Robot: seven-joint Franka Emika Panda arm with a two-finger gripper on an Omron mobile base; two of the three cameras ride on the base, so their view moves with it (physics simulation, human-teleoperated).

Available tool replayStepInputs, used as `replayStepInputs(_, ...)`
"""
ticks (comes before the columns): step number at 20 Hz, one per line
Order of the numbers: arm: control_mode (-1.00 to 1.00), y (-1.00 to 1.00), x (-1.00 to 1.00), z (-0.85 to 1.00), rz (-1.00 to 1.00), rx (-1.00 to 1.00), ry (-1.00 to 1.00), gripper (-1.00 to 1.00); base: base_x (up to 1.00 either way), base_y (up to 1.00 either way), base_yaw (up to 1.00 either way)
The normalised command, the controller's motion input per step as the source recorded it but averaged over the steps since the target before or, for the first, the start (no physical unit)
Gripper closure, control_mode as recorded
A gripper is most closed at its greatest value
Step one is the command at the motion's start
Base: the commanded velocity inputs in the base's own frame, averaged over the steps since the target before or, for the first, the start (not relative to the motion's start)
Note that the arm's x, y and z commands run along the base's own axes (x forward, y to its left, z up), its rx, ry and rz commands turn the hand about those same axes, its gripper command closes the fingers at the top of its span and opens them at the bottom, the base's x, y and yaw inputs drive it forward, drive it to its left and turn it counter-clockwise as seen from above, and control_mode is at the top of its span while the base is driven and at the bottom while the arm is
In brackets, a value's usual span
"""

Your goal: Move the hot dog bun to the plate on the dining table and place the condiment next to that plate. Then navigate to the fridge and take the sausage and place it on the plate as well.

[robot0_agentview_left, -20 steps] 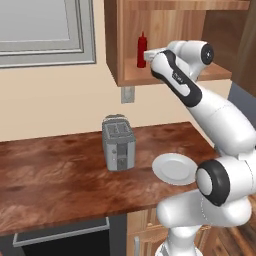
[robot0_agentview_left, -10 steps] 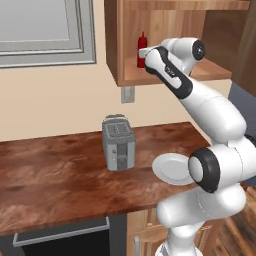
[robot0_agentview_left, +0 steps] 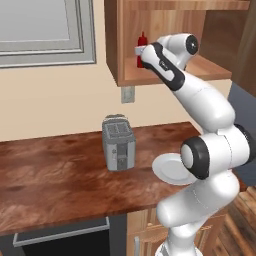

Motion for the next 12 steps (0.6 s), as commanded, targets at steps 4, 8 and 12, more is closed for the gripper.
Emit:
replayStepInputs(4, -1.0, 0.13, 0.26, 0.0, 0.0, 0.0, 0.03, -1.0, 0.0, 0.0, 0.0)
replayStepInputs(8, -1.0, 0.14, 0.23, 0.0, 0.0, 0.0, 0.03, -1.0, 0.0, 0.0, 0.0)
replayStepInputs(12, -1.0, 0.14, 0.22, 0.0, 0.0, 0.0, 0.04, -1.0, 0.0, 0.0, 0.0)
